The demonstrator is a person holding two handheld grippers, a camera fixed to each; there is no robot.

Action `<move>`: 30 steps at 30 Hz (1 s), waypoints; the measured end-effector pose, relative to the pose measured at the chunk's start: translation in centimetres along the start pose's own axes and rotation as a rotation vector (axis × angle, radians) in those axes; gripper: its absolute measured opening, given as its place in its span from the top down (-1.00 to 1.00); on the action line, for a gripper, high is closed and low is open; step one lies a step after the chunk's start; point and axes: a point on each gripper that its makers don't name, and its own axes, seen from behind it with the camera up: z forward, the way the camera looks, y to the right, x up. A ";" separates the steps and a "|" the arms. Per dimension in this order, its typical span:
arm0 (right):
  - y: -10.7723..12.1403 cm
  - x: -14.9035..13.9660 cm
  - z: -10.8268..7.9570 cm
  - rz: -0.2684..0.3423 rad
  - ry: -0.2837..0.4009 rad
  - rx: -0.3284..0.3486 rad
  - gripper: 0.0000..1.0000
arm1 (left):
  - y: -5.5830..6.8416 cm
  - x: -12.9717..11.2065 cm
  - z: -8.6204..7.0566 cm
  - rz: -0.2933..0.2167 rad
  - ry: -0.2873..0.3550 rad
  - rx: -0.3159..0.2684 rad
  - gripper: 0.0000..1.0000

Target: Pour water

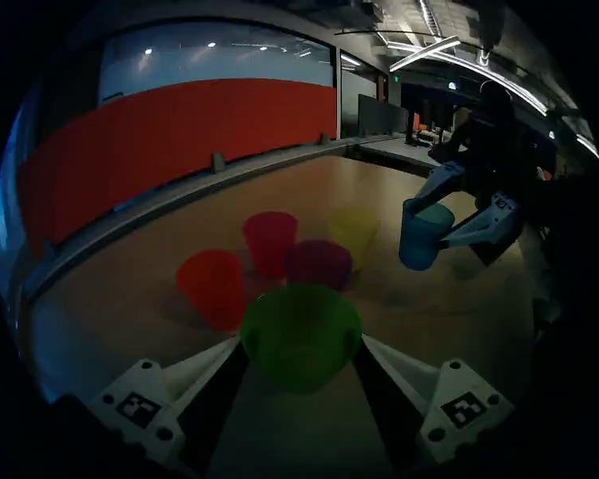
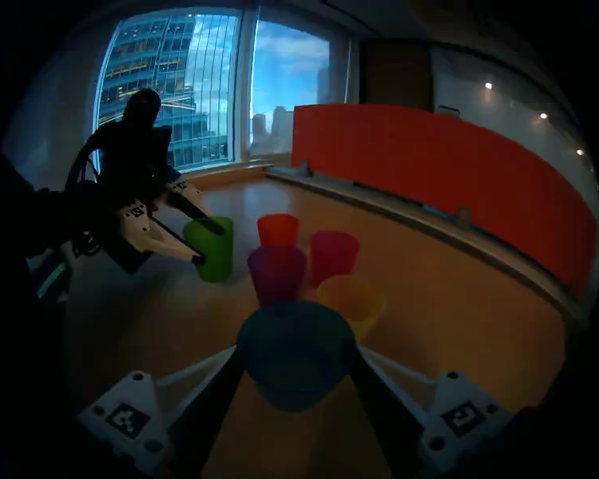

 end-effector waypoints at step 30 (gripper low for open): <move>0.2 7.6 -3.4 0.000 0.225 -0.070 -0.81 | 0.8 7.4 -4.8 -0.008 0.222 0.022 -0.71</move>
